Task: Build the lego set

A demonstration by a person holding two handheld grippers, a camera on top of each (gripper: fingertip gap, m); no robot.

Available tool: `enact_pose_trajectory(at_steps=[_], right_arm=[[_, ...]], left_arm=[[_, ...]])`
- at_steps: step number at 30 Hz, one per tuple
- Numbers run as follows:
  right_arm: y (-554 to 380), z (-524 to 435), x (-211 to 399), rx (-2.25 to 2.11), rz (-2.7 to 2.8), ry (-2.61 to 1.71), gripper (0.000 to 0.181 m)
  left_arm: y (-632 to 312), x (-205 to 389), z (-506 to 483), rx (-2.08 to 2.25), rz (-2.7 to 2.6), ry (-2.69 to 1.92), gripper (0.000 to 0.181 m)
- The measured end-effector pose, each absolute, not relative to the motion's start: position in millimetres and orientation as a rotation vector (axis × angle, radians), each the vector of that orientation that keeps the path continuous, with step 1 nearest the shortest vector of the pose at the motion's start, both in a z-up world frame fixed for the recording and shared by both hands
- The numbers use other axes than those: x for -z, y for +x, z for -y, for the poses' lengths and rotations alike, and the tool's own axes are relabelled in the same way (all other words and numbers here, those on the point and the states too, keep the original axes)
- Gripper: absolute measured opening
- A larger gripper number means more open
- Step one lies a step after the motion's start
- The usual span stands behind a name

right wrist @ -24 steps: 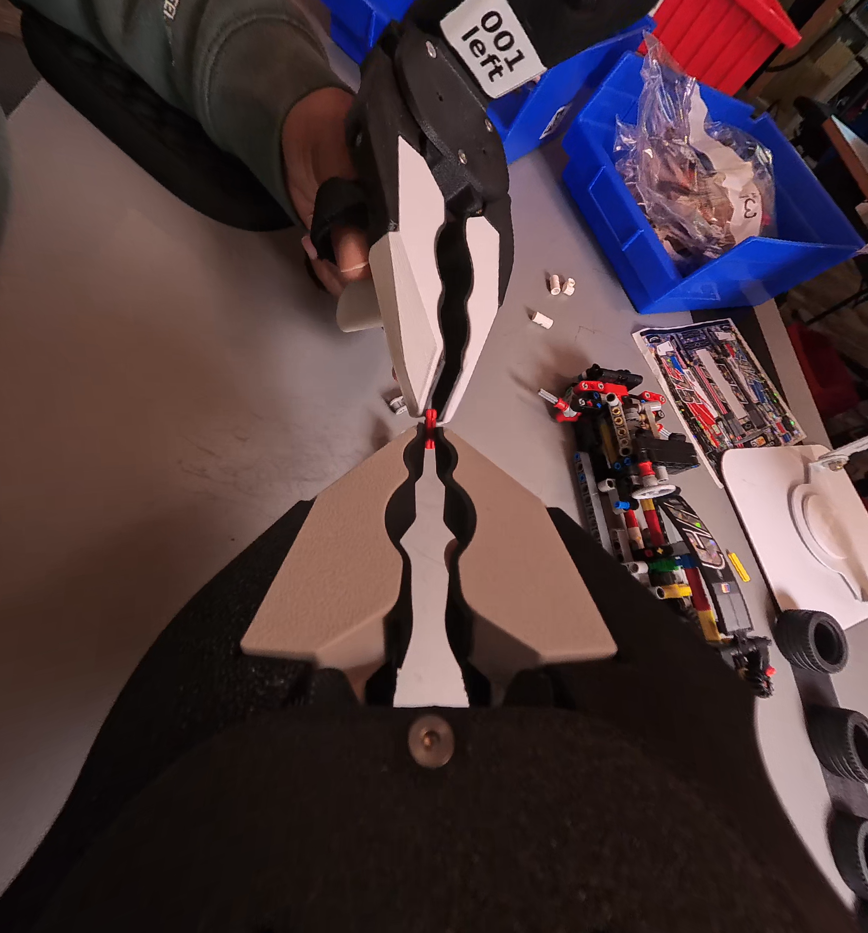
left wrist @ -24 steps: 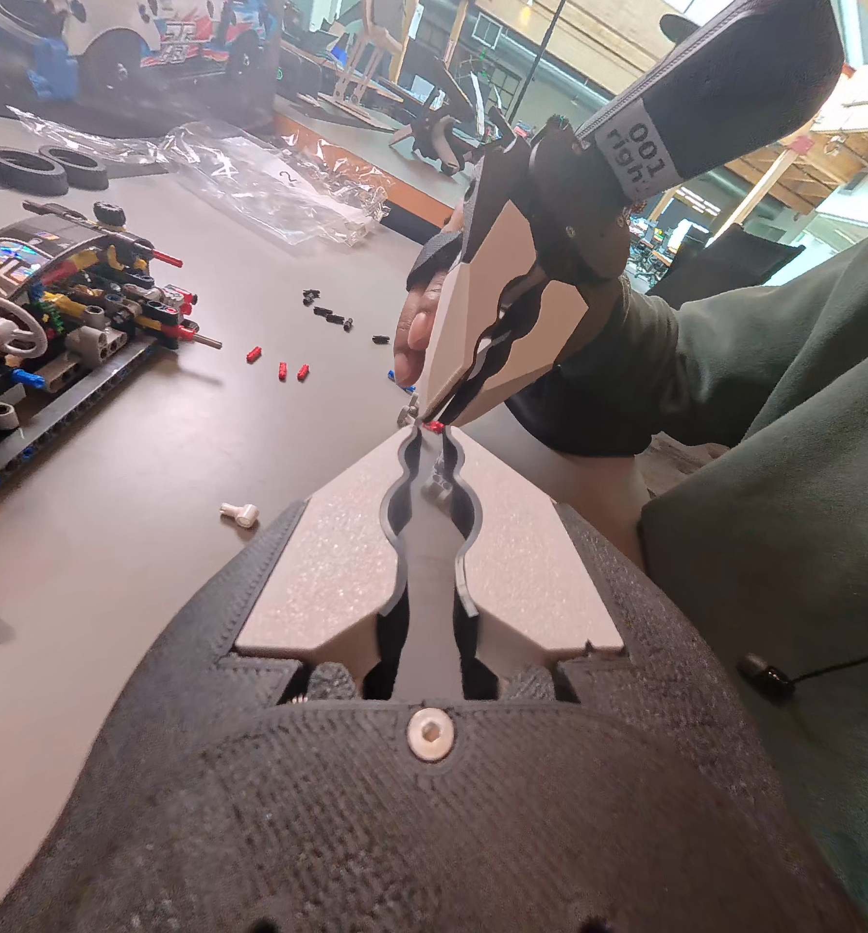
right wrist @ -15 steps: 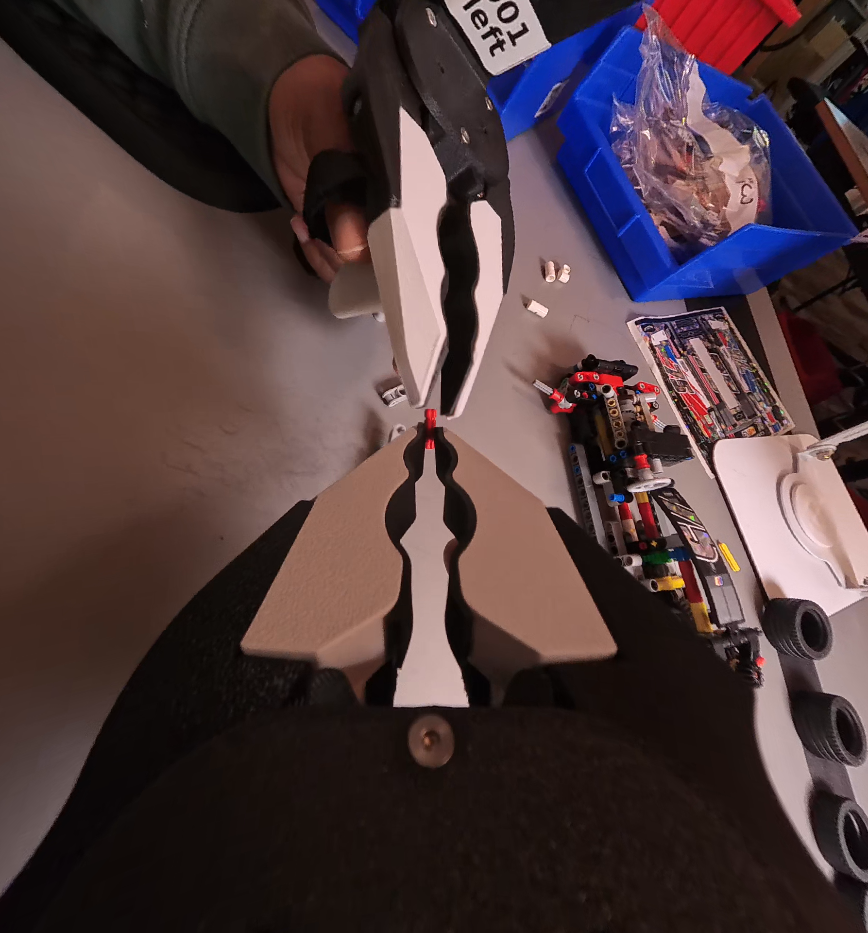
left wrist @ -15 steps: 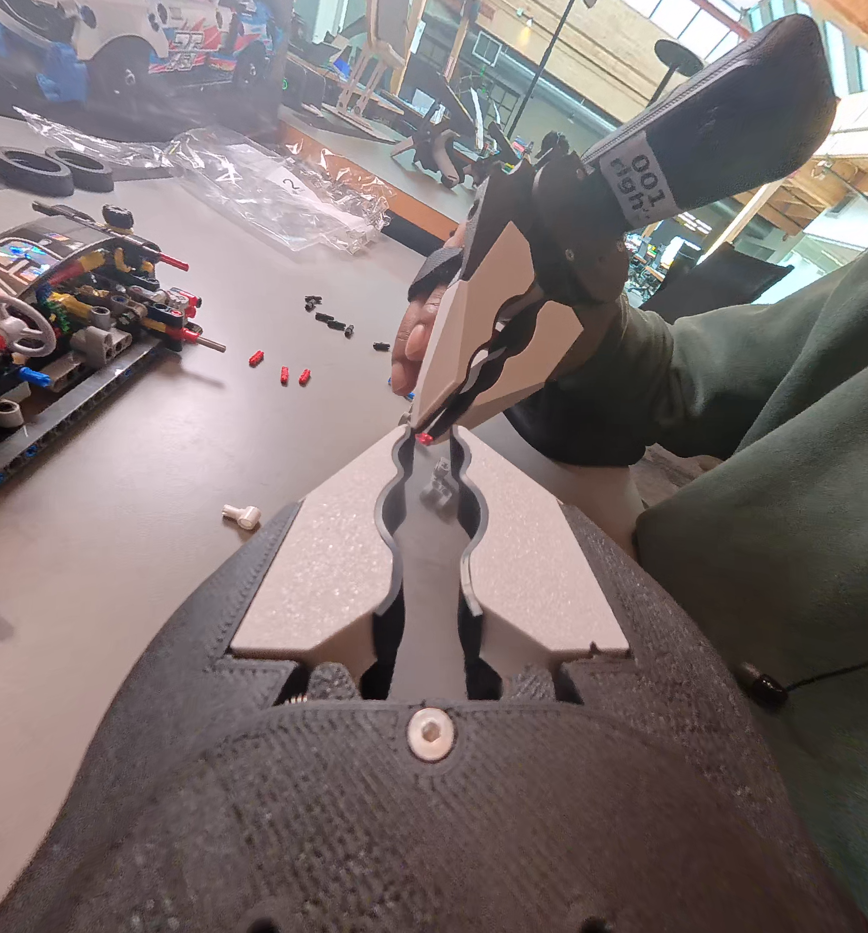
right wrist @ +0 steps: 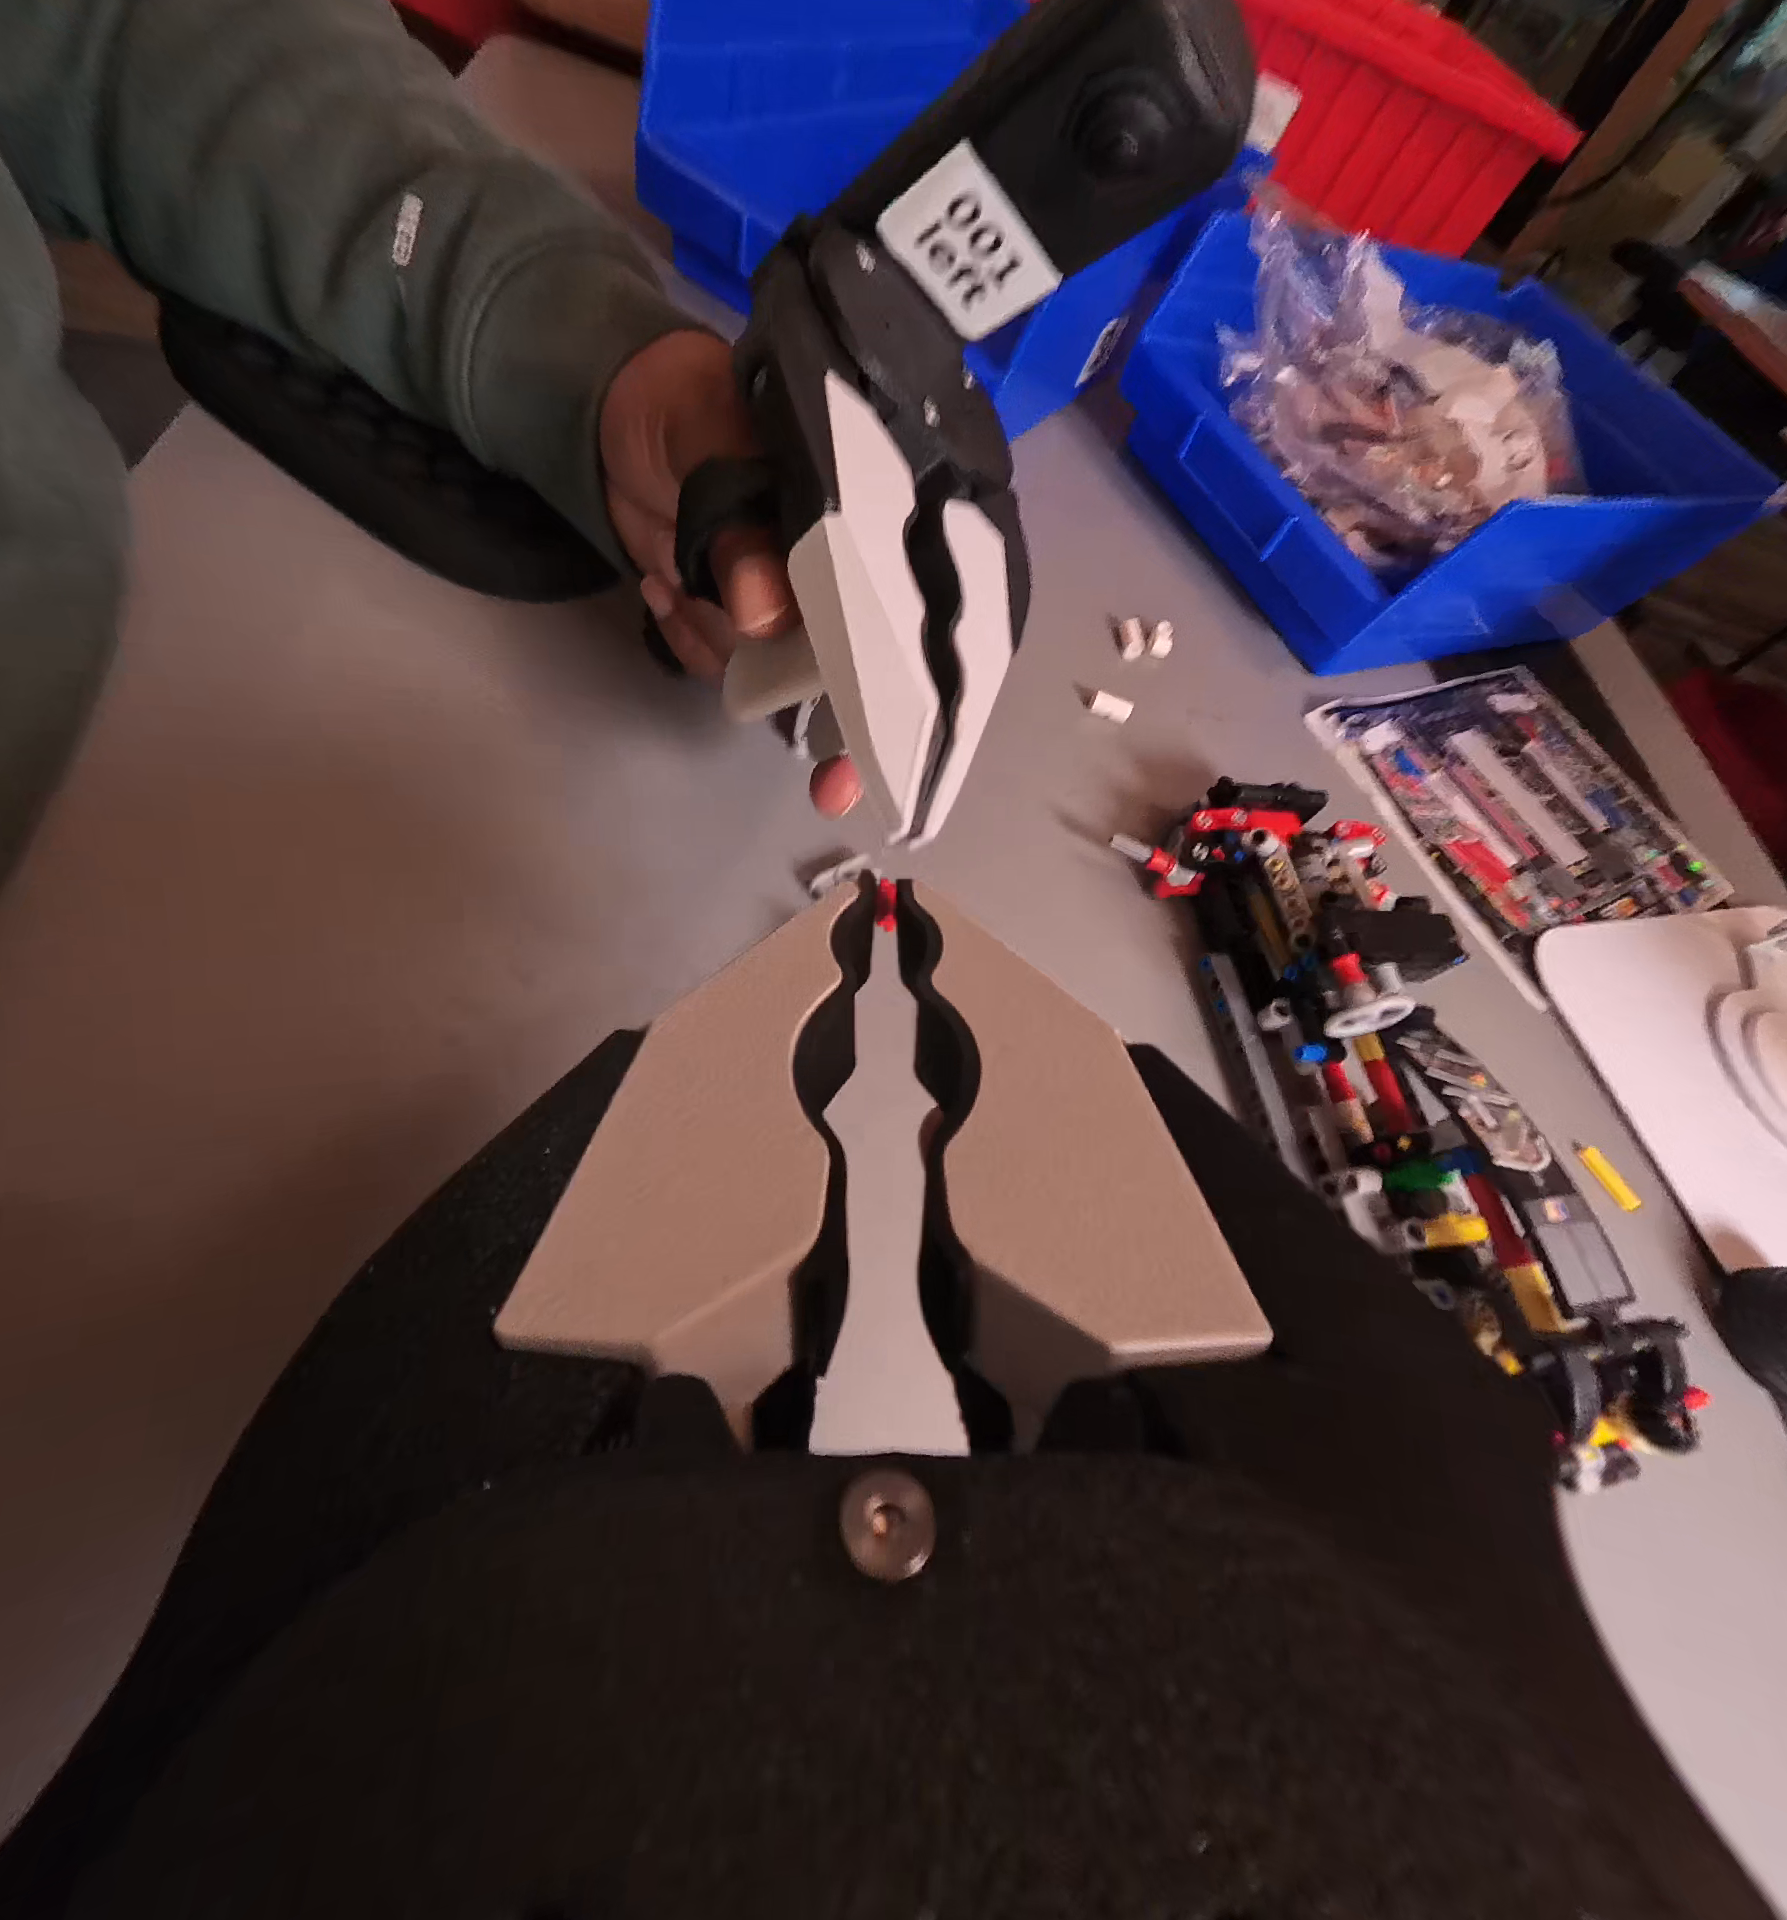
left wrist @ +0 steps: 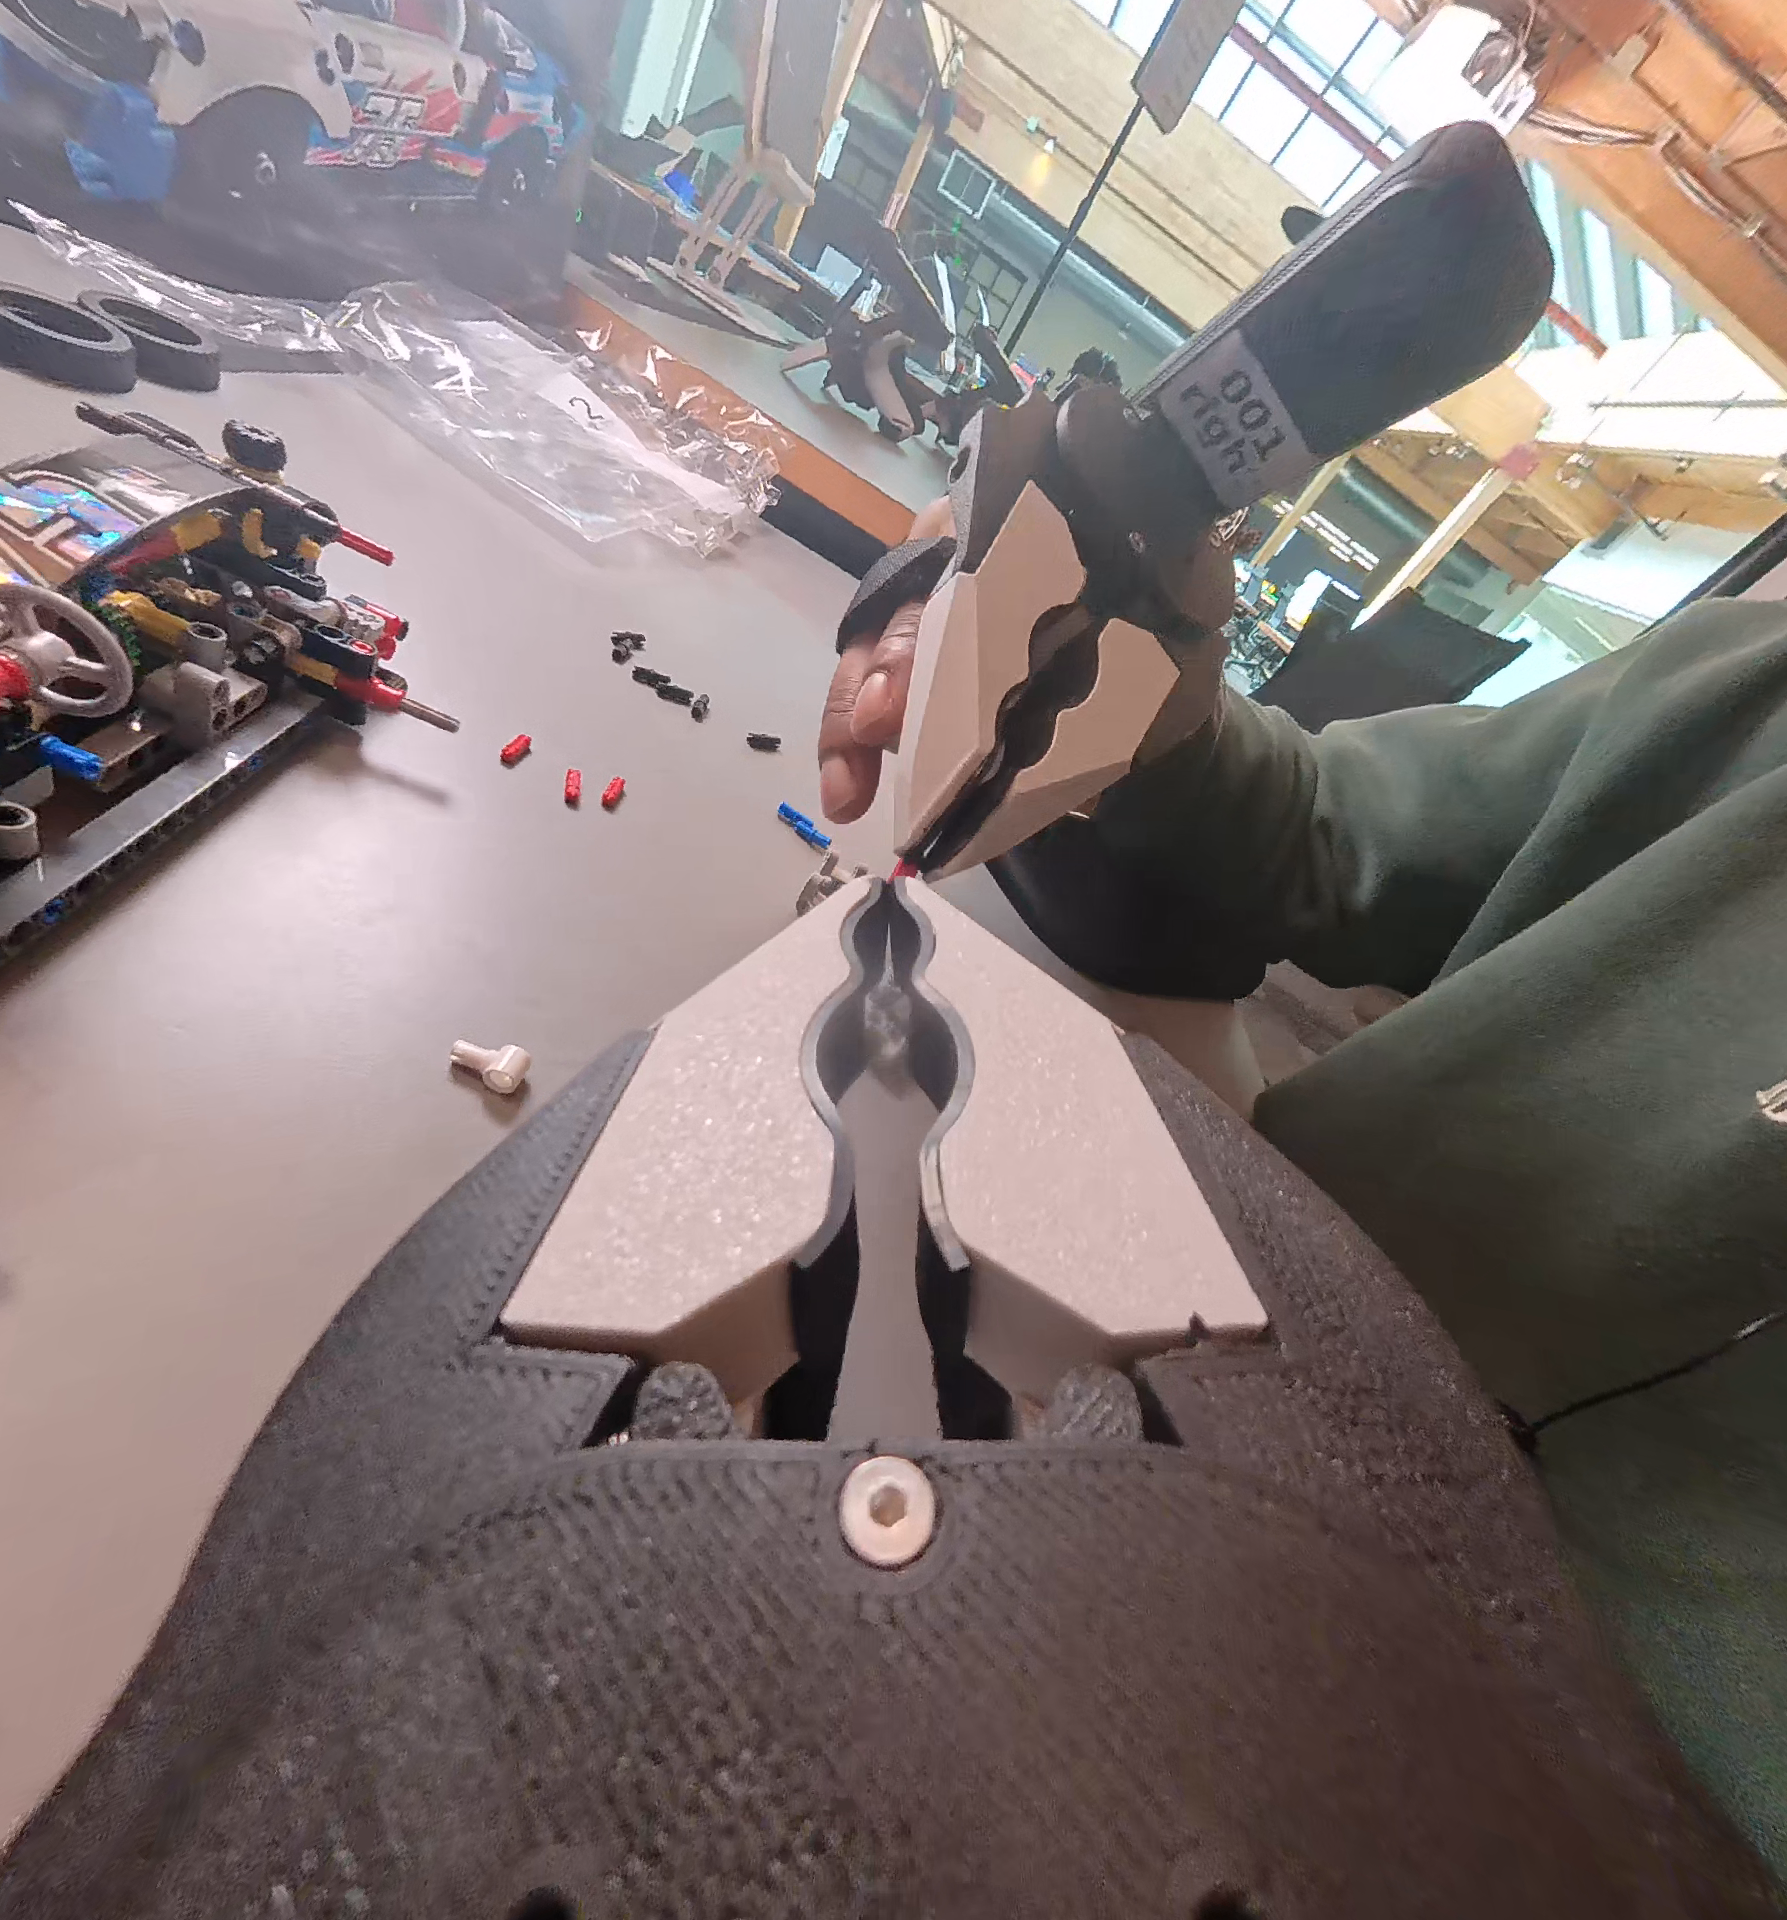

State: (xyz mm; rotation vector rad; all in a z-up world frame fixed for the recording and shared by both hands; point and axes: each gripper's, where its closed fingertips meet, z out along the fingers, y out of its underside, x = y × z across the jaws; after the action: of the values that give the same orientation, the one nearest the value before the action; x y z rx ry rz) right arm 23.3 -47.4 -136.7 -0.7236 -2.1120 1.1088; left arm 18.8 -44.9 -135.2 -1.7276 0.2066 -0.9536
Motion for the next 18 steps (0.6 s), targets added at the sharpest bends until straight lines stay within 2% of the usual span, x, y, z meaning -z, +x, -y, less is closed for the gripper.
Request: enact_pose_trajectory(at_steps=[1, 8, 15, 18], right_arm=[[29.2, 43.1, 143.5, -1.085, 2.172, -0.745, 0.005], [89.9, 24.5, 209.1, -0.818, 2.666, -0.970, 0.021], [93.0, 20.6, 217.9, -0.725, 2.702, -0.991, 0.019], [93.3, 16.7, 222.4, -0.662, 2.711, -0.991, 0.008]], left_arm=[[18.1, 136.1, 44.7, 0.943, -0.209, -1.734, 0.000], [55.0, 181.6, 62.9, 0.735, -0.620, -1.964, 0.000], [43.2, 201.8, 55.3, 0.379, -0.737, -2.029, 0.001], [25.2, 198.2, 47.2, 0.258, -0.682, -2.030, 0.016]])
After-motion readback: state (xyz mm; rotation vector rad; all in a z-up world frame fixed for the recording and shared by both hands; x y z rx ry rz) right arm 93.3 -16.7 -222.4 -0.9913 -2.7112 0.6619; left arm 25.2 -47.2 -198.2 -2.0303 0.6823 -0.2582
